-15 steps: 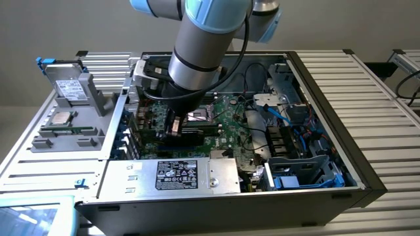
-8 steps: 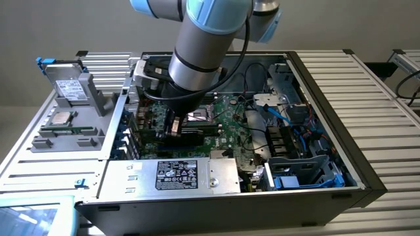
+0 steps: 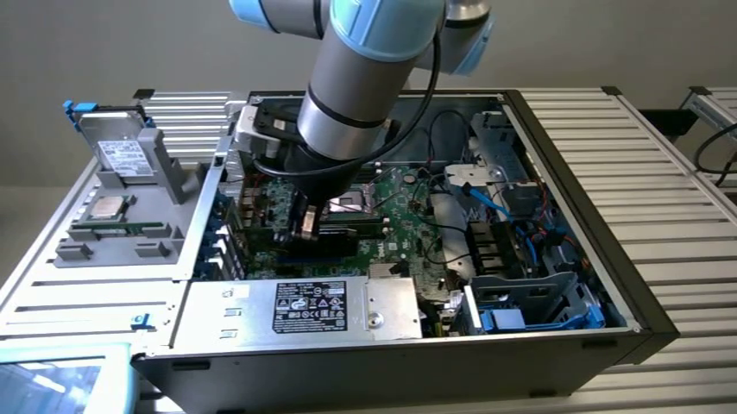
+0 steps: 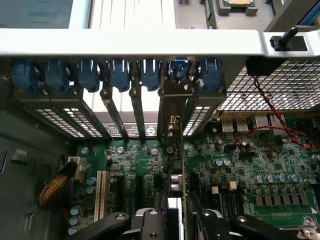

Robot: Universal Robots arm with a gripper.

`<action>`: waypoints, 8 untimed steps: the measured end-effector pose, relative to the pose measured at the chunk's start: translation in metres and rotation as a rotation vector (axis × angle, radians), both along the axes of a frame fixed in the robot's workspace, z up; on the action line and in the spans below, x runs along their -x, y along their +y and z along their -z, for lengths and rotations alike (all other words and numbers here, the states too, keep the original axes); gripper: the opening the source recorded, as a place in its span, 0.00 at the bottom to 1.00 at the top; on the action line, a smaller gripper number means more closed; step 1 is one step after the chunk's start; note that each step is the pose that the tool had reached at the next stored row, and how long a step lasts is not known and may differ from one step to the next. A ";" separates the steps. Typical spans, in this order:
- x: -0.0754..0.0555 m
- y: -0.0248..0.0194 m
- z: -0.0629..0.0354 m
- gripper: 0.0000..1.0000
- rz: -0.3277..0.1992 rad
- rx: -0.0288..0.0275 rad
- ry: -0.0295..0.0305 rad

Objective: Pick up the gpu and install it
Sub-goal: 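Insert the gpu into the slot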

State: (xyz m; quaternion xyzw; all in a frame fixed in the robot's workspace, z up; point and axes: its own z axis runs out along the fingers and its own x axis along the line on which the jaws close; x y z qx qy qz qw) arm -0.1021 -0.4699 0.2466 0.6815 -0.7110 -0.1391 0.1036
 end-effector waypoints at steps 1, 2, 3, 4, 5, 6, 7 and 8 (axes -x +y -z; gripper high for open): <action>0.000 0.0000 0.0000 0.28 0.000 0.0000 0.0000; 0.000 0.0000 0.0000 0.28 -0.002 0.0000 0.0000; -0.001 0.0001 0.0001 0.28 -0.008 -0.0002 0.0000; -0.001 0.0000 0.0001 0.28 -0.016 -0.0002 0.0001; -0.002 -0.0001 0.0001 0.28 -0.026 0.0001 0.0003; -0.002 -0.0001 0.0002 0.28 -0.035 -0.0002 0.0001; -0.002 0.0000 0.0003 0.28 -0.040 -0.0004 0.0001; -0.002 -0.0001 0.0002 0.28 -0.042 0.0000 0.0002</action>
